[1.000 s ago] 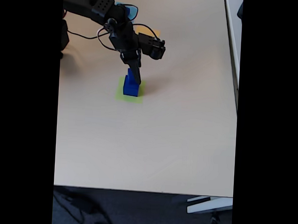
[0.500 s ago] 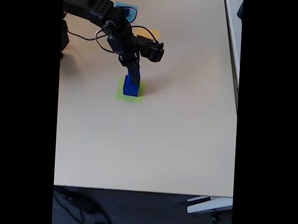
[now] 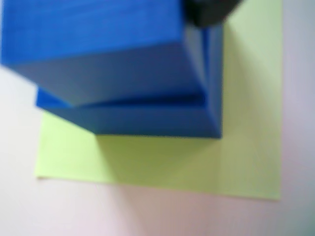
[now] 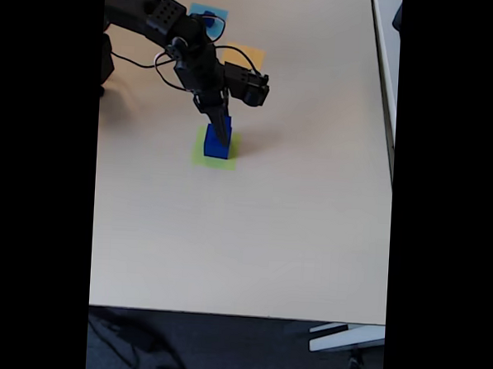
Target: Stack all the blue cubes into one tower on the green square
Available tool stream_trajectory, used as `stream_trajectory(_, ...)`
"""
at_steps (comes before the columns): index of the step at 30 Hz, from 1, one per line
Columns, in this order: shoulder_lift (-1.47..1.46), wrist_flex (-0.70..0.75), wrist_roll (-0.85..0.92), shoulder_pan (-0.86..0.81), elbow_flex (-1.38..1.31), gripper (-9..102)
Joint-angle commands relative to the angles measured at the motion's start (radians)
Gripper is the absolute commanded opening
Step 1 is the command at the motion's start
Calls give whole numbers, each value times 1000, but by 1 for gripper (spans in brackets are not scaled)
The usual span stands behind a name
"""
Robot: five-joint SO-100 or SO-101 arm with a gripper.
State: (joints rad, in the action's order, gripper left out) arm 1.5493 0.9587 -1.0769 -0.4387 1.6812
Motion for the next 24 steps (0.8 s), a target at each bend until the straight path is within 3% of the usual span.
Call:
stream_trajectory(1, 41, -2, 6, -5, -26, 38)
stream_trajectory(24, 31, 3, 18, -20, -44, 38)
